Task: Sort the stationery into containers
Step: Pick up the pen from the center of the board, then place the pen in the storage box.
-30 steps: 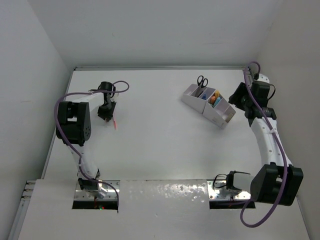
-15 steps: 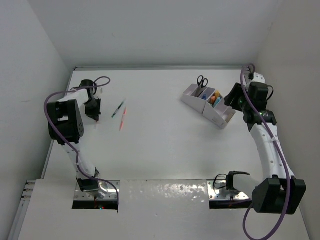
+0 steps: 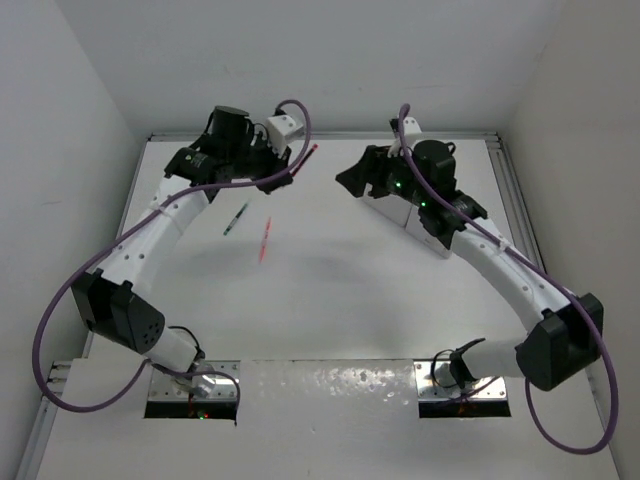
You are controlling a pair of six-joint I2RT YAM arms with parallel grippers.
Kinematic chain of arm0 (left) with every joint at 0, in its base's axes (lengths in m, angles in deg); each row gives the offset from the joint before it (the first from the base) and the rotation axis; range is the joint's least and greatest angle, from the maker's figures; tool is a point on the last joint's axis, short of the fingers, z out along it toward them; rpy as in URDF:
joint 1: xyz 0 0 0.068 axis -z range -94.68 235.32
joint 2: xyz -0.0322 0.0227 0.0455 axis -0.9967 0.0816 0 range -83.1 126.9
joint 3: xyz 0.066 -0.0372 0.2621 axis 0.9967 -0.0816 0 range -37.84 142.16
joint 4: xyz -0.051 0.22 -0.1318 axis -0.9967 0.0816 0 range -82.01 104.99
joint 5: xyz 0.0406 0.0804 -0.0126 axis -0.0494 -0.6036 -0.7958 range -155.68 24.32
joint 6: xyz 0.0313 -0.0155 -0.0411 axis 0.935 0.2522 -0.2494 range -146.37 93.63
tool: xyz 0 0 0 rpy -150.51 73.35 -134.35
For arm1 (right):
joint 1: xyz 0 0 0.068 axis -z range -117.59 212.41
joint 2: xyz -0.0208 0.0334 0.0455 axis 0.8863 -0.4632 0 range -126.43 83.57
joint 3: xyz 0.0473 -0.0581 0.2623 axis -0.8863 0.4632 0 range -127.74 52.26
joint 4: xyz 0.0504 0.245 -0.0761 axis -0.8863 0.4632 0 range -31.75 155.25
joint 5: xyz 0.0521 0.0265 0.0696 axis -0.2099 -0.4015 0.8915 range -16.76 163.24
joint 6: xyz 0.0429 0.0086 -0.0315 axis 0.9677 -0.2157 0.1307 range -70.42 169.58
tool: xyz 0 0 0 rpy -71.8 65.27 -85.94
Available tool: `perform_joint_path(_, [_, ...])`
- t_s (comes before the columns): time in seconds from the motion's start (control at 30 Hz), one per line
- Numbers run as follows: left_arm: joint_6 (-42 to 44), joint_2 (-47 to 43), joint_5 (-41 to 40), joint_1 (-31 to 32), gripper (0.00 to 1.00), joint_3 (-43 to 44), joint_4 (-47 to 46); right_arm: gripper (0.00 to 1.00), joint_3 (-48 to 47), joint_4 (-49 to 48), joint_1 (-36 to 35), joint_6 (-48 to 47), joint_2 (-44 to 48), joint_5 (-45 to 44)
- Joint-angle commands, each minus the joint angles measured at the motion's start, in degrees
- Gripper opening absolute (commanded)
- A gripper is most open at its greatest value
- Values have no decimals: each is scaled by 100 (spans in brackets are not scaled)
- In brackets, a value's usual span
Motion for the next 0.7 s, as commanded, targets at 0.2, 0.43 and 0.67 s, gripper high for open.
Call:
perform_joint_path(0.2, [324, 96, 1070, 643, 0, 361, 655, 65, -404, -2345, -701, 1181, -686, -313])
perform_joint_path(0.43, [307, 149, 1140, 802, 0, 520, 699, 62, -35, -2618, -763, 1506, -818, -736])
perform_joint_path(0.67, [-114, 228, 1105, 758, 0, 616, 445, 61, -26, -2583, -850, 1692, -985, -754])
